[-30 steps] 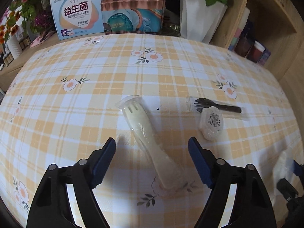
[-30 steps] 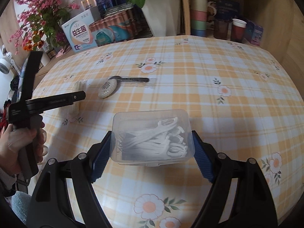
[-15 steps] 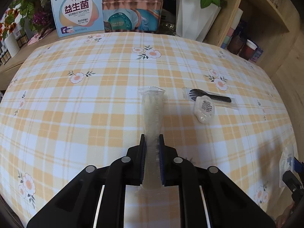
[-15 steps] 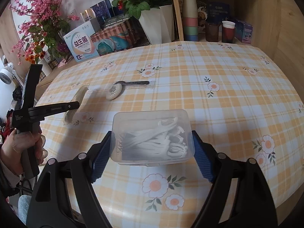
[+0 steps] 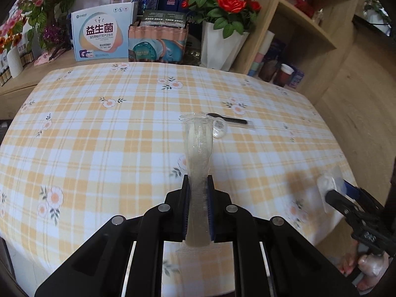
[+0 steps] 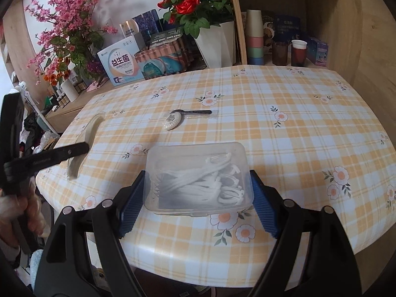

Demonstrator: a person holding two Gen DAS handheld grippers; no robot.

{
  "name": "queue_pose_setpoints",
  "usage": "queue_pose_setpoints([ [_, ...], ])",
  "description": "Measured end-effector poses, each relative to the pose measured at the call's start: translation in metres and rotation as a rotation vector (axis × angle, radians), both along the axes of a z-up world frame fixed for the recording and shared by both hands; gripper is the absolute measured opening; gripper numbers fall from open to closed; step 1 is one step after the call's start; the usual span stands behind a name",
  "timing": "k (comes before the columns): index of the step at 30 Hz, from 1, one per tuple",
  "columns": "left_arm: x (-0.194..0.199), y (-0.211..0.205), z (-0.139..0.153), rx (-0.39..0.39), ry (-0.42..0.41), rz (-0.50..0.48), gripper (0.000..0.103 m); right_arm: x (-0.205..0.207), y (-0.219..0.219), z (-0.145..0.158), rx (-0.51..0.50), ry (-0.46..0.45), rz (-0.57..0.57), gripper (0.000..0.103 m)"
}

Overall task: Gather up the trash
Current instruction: 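Carry the straw with the left gripper while right carries the box to the bin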

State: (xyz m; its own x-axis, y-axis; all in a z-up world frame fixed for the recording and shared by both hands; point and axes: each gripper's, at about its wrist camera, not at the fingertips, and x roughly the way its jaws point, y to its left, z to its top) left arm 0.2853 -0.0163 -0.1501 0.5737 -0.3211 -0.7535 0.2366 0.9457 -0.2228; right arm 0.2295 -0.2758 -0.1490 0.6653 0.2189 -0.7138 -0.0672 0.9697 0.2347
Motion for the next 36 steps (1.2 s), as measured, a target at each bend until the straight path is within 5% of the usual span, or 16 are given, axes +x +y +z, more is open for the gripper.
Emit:
queue_pose_setpoints([
  [16, -0.127, -0.003, 0.036, -0.066, -0.105, -0.079, 0.012, -0.072, 0.008, 0.037, -0.03, -0.06, -0.006, 0.079],
  [36, -0.21, 0.017, 0.032, -0.119, -0.103, -0.061, 0.012, -0.139, 0.02, 0.059, -0.02, -0.133, 0.004, 0.079],
])
